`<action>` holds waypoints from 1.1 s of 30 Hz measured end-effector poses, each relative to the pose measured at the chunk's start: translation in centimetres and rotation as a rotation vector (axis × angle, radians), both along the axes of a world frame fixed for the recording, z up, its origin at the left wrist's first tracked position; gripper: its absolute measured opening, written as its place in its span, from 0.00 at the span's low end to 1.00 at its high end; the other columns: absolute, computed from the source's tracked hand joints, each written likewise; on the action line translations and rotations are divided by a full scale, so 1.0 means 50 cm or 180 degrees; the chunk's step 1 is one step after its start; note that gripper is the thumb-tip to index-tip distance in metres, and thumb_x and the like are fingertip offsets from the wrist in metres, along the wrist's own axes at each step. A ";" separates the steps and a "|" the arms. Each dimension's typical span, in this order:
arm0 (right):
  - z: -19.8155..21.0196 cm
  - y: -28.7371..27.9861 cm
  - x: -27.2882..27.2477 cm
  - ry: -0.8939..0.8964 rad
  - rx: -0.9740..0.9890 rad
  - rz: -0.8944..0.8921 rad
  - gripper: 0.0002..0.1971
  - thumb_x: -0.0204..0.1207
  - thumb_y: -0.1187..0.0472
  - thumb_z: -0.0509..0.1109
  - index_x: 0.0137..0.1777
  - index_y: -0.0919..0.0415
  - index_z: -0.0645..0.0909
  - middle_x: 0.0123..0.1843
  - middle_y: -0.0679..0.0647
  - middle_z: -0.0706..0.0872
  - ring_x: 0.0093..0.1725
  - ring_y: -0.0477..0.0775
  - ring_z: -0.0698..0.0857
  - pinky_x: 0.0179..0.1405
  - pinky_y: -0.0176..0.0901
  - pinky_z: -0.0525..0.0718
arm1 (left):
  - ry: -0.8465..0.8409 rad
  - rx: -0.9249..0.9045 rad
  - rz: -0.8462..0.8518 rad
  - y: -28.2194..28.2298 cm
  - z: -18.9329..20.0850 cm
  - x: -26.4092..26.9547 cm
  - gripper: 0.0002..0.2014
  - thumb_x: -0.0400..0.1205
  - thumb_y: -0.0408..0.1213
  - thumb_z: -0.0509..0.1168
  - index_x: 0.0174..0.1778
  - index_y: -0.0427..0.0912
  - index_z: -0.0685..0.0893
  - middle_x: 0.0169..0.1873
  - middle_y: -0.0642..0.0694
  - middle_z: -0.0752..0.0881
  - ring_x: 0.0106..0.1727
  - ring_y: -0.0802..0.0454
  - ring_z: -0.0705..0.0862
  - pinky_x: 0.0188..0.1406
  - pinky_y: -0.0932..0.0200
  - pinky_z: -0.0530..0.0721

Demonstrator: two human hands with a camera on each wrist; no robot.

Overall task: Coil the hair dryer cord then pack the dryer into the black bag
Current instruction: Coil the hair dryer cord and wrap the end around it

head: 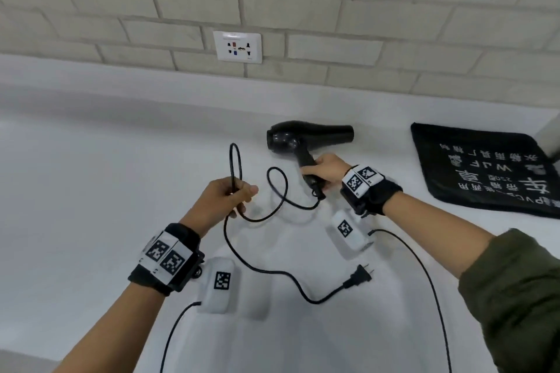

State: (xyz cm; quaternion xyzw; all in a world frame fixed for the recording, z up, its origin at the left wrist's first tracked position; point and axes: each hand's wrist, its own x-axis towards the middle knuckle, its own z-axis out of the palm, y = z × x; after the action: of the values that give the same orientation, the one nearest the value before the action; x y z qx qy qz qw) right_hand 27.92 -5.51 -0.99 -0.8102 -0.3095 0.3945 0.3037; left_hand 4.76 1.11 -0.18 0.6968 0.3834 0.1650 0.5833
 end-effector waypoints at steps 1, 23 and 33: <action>0.014 -0.025 0.016 -0.0091 0.0015 0.0026 0.10 0.72 0.61 0.73 0.32 0.59 0.76 0.30 0.56 0.82 0.29 0.55 0.80 0.30 0.42 0.81 | 0.0154 0.0068 -0.0251 0.000 0.004 0.005 0.07 0.77 0.40 0.69 0.41 0.39 0.84 0.34 0.50 0.83 0.30 0.57 0.79 0.27 0.66 0.75; 0.208 -0.294 0.153 0.0589 -0.0237 0.0520 0.15 0.77 0.71 0.56 0.46 0.55 0.81 0.44 0.55 0.83 0.39 0.55 0.83 0.29 0.29 0.82 | -0.0175 0.1927 -0.1737 -0.121 0.122 0.234 0.22 0.71 0.50 0.66 0.61 0.51 0.78 0.61 0.55 0.81 0.60 0.59 0.77 0.58 0.67 0.72; 0.137 -0.284 0.071 0.1147 0.1737 -0.0945 0.19 0.80 0.68 0.57 0.71 0.58 0.68 0.52 0.58 0.82 0.49 0.53 0.83 0.46 0.38 0.82 | 0.0389 0.2248 -0.0957 -0.144 0.044 0.327 0.13 0.78 0.42 0.65 0.55 0.40 0.83 0.50 0.40 0.89 0.51 0.40 0.85 0.50 0.51 0.82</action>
State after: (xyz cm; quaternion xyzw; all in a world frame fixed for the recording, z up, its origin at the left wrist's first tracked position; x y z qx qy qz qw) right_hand 31.46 -19.69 5.87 -0.6528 -0.2239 0.3855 0.6125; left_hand 21.11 -6.10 2.01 0.9117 0.2306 0.1577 0.3012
